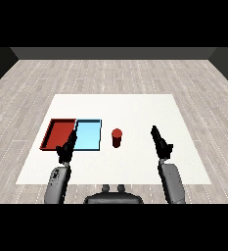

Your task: Pick the red can and put it in the red box

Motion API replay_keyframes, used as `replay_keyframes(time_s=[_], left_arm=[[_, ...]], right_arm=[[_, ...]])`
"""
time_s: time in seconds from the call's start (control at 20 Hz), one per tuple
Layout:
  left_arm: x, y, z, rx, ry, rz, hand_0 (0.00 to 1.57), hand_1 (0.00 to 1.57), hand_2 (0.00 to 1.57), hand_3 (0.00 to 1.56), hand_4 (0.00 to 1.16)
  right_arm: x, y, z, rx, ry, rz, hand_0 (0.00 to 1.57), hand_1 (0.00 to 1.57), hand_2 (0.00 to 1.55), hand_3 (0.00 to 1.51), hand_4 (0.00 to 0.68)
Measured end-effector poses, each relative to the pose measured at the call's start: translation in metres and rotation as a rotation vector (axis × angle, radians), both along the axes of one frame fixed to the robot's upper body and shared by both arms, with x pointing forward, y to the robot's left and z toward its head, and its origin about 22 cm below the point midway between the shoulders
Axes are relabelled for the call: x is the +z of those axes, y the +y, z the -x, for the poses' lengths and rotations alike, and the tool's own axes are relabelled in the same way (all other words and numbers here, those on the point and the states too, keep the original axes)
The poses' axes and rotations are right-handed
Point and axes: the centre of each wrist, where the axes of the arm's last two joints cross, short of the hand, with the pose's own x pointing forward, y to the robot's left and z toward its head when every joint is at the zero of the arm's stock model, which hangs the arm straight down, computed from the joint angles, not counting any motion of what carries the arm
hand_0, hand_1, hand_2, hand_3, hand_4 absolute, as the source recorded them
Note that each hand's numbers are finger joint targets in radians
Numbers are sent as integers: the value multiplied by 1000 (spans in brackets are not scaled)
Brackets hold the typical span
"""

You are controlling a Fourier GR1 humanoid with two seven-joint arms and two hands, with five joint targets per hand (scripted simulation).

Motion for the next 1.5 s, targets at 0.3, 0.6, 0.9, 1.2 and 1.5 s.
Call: replay_keyframes(time_s=[0.3,0.6,0.9,1.2,1.5], left_arm=[[5,2,-7,-19,-27,3,0,0,0,0,0],[22,1,-7,-33,-370,47,0,0,0,0,0],[18,0,-8,-46,-466,55,0,0,0,0,0],[18,-4,-12,-43,-492,40,0,0,0,0,0],[14,5,-6,-29,-491,27,0,0,0,0,0]], right_arm=[[-6,-9,1,-11,36,-24,0,0,0,0,0],[1,-16,1,49,-213,-98,0,0,0,0,0],[-10,-21,3,56,-281,-120,0,0,0,0,0],[-16,-22,-1,65,-294,-128,0,0,0,0,0],[-9,-14,-6,78,-284,-120,0,0,0,0,0]])
